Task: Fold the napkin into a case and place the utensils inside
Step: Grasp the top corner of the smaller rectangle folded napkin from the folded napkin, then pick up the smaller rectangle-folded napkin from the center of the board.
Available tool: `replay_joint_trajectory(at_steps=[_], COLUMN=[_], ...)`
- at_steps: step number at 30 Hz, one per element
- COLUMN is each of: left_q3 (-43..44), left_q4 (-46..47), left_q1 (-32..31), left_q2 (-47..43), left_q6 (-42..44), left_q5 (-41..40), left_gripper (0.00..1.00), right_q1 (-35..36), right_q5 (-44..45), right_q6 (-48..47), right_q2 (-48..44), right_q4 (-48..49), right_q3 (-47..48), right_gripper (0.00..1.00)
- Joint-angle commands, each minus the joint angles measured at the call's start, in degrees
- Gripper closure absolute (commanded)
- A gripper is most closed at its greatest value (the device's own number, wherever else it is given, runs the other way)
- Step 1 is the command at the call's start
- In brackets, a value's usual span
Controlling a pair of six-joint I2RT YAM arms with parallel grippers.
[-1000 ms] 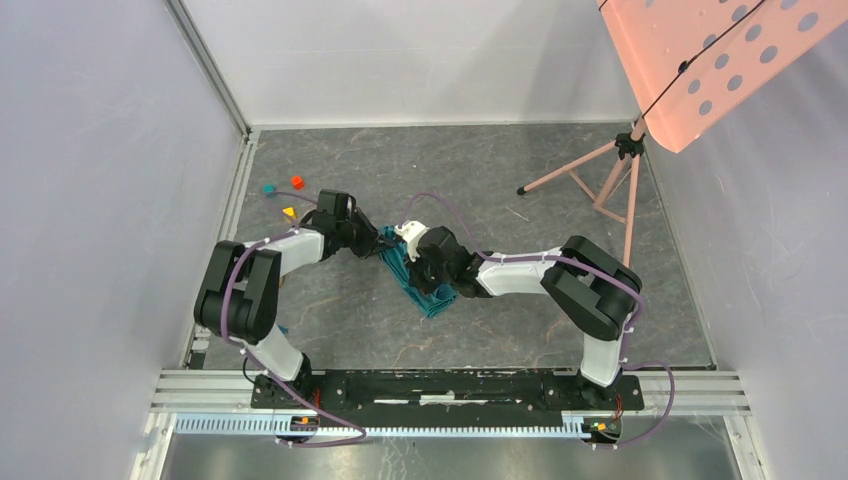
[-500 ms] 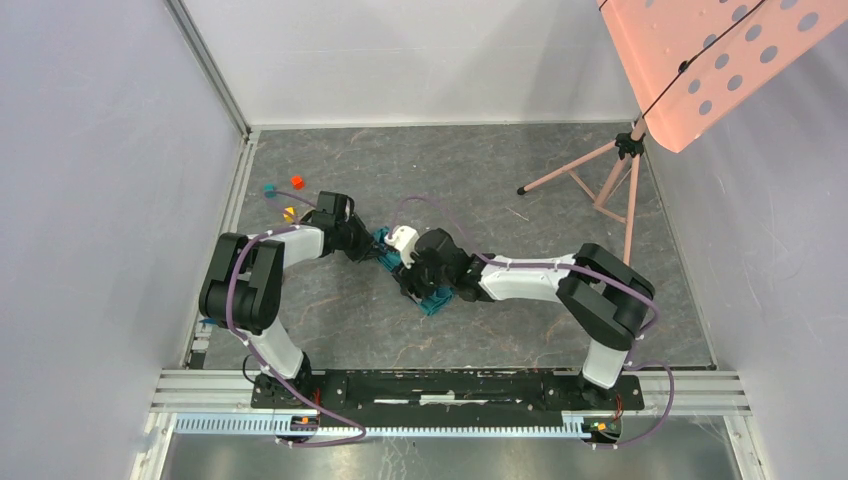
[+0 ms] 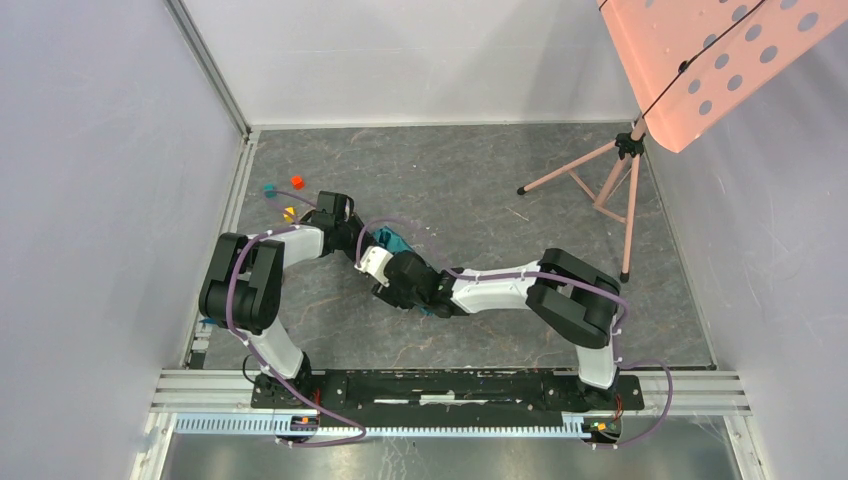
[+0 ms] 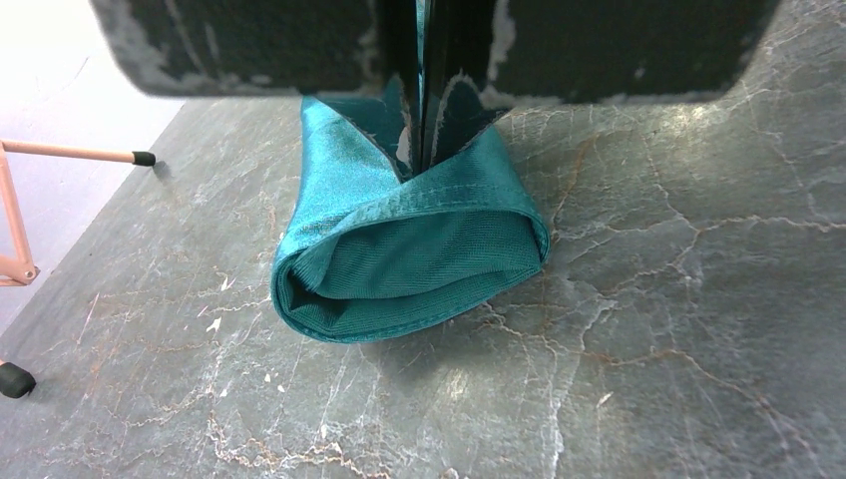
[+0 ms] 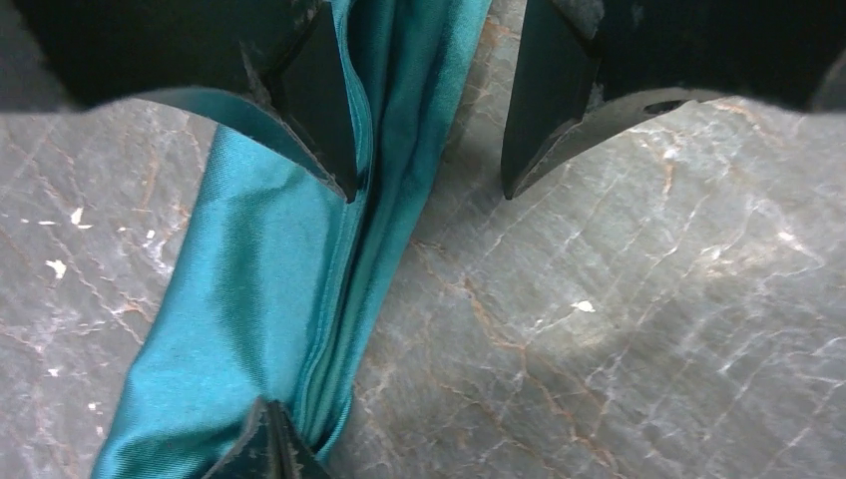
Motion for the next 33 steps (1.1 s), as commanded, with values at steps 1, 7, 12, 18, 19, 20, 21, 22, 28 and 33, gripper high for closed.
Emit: replay_joint_trajectory(at_steps=[1, 7, 12, 18, 19, 20, 21, 22, 28, 33], left_q3=[-0.9, -1.0, -0.9, -0.9, -0.9, -0.9, -1.0, -0.9, -0.7, -0.8], left_q4=[-2.6, -2.5, -2.3, -2.1, -2.1, -2.0, -1.9, -1.9, -2.3, -2.2], left_q1=[0.8, 0.8, 0.8, 0.8, 0.7, 0.8, 0.8, 0.8, 0.8, 0.8], left_q2=[1.3, 1.1, 1.4, 2.1, 2.3, 2.3, 2.4, 2.4, 2.3, 2.4], left_q6=[4.2, 4.6, 4.9, 5.0, 5.0, 5.0, 4.9, 4.9, 5.0, 5.0], left_q5=[-4.2, -4.2, -4.2, -4.4, -4.4, -4.3, -4.3, -4.3, -4.3, -4.2], left_gripper=[0.98, 0.98, 0.98, 0.98, 0.98, 0.98, 0.98, 0.98, 0.98, 0.98], right_q1=[0.3, 0.4, 0.6, 0.9, 0.8, 0.8, 0.7, 0.5, -1.1, -1.9], right_q5=[8.3, 11.3, 11.1, 4.9, 4.5, 4.5, 4.6, 4.8, 3.9, 3.2], right_q6=[3.3, 6.7, 4.7, 3.1, 3.0, 2.9, 2.6, 2.4, 3.8, 5.5], right_q2=[2.6, 4.3, 4.2, -4.1, -4.7, -4.7, -4.3, -3.6, 0.9, 4.6], right_q4=[-0.2, 1.6, 1.7, 1.0, 0.7, 0.1, -0.2, -0.3, -0.2, 0.1], right_q3=[1.2, -0.8, 0.2, -0.9, -0.5, 0.1, 0.8, 1.5, 3.6, 5.0], right_gripper=[0.42, 0.54, 0.55, 0.32, 0.31, 0.29, 0.28, 0.27, 0.26, 0.31])
